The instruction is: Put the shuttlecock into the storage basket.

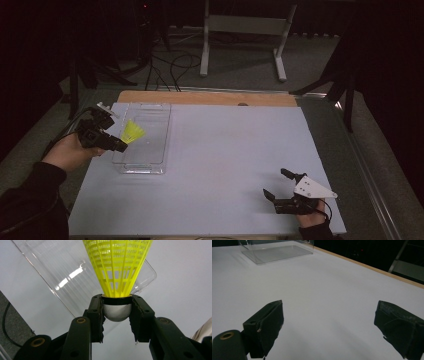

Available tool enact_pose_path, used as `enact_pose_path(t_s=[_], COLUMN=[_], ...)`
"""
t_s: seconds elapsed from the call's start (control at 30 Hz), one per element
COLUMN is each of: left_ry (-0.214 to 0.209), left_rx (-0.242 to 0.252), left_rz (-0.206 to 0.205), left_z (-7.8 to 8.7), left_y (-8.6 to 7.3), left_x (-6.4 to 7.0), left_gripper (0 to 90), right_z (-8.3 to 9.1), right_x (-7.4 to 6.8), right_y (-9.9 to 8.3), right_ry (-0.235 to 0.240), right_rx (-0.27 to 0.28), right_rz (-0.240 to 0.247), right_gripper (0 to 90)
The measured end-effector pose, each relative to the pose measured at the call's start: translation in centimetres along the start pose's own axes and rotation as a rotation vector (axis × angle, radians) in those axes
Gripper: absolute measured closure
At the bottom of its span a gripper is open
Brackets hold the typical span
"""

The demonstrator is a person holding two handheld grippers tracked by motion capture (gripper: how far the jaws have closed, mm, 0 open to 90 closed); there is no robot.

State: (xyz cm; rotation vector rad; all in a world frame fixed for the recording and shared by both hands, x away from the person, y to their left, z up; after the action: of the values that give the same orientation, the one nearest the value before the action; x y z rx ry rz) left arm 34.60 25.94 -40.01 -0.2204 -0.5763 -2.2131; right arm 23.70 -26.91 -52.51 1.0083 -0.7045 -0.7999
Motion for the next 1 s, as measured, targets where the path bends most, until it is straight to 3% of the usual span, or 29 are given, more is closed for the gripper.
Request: enact_pose_path(t_s=[0.23,0.33,0.6,0.8,1.0], left_ry=[0.029,0.034,0.060,0.074,0.061], left_rx=[0.035,0.050,0.063,0.029,-0.022], left_rz=[0.076,0.086,0.085,0.070,0.051], left_z=[-1.3,-2.0,-3.4,-4.2,-4.9], left_y=[-0.7,-0.9,-1.1,-1.4,-1.5], left_x=[-1.1,-1.4,-2.2,-2.7,-2.7], left_gripper=[65.4,65.3,65.3,65.2,65.2], right_z=[0.1,0.0,0.0,0.0,0.0], right_x=[0.0,0.0,0.0,0.0,0.1], right_y=[0.0,0.0,0.0,0.0,0.0], right_ry=[-0.002,0.000,0.001,0.002,0.002], right_rx=[0.001,0.000,-0.002,-0.003,0.001], right_rz=[-0.004,-0.003,-0.004,-0.004,-0.003], right_gripper=[9.0,9.0,9.0,9.1,9.1])
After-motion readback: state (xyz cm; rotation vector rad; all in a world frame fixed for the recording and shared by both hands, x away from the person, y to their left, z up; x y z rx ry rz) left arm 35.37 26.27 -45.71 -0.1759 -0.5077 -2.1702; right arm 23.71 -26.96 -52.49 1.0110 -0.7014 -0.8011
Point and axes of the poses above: each handheld gripper's, and its own axes: z roughly backward along the jaws, y roughly out of its top, x roughly to its right, the point moved 3 cm from there along -z, roughly forward along the jaws, and after that the axes turned 14 degrees about -y, right-handed, at the moved point
